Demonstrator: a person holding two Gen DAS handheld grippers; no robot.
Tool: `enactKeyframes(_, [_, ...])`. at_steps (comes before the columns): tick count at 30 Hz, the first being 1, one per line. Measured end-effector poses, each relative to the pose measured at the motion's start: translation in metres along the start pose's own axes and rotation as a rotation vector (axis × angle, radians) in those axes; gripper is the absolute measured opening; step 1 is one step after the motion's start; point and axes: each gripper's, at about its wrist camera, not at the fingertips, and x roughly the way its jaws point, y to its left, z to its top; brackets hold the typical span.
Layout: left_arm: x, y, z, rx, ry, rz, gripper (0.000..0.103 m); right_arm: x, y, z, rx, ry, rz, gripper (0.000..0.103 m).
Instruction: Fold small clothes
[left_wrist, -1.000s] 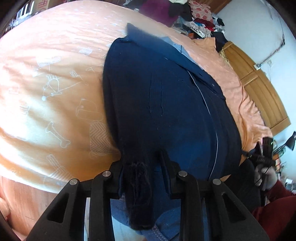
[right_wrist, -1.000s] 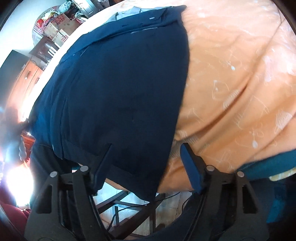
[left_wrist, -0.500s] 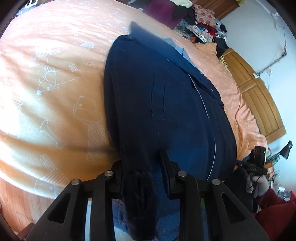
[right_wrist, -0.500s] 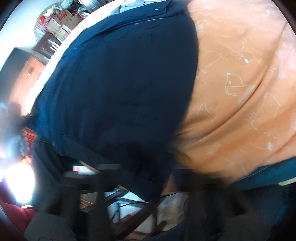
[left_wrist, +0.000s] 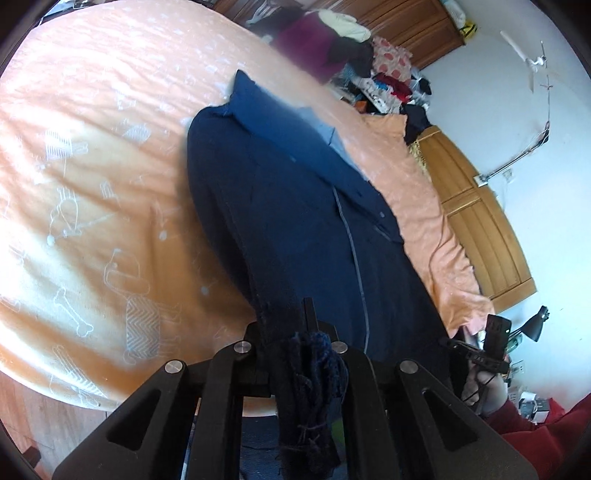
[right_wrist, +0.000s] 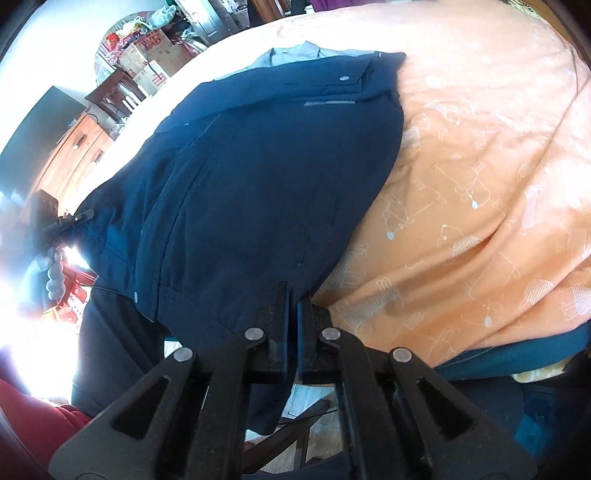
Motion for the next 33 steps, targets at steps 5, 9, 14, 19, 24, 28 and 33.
enactKeyframes(5, [0.003, 0.01, -0.007, -0.013, 0.035, 0.036, 0.009, 0.003, -0.004, 0.003, 0.004, 0.012, 0.007, 0.002])
enactKeyframes(9, [0.011, 0.02, -0.017, -0.02, 0.084, 0.101, 0.017, 0.006, -0.007, 0.003, 0.008, 0.027, 0.015, 0.002])
enactKeyframes(14, [0.01, 0.021, -0.022, 0.002, 0.078, 0.127, 0.02, 0.017, -0.017, -0.003, 0.053, 0.072, 0.028, 0.004])
enactKeyframes(19, [0.007, 0.019, -0.025, 0.029, 0.076, 0.159, 0.02, 0.023, -0.022, -0.008, 0.074, 0.09, 0.023, 0.004])
enactKeyframes(24, [-0.015, 0.002, -0.012, -0.047, -0.004, -0.009, 0.007, -0.022, -0.021, 0.018, 0.137, -0.05, 0.215, 0.001])
enactKeyframes(28, [-0.046, -0.03, 0.053, -0.046, -0.165, -0.203, 0.007, -0.056, -0.028, 0.077, 0.14, -0.164, 0.31, 0.0])
enactKeyframes(33, [-0.026, -0.057, 0.155, -0.012, -0.246, -0.247, 0.007, -0.047, -0.072, 0.179, 0.22, -0.228, 0.343, 0.0])
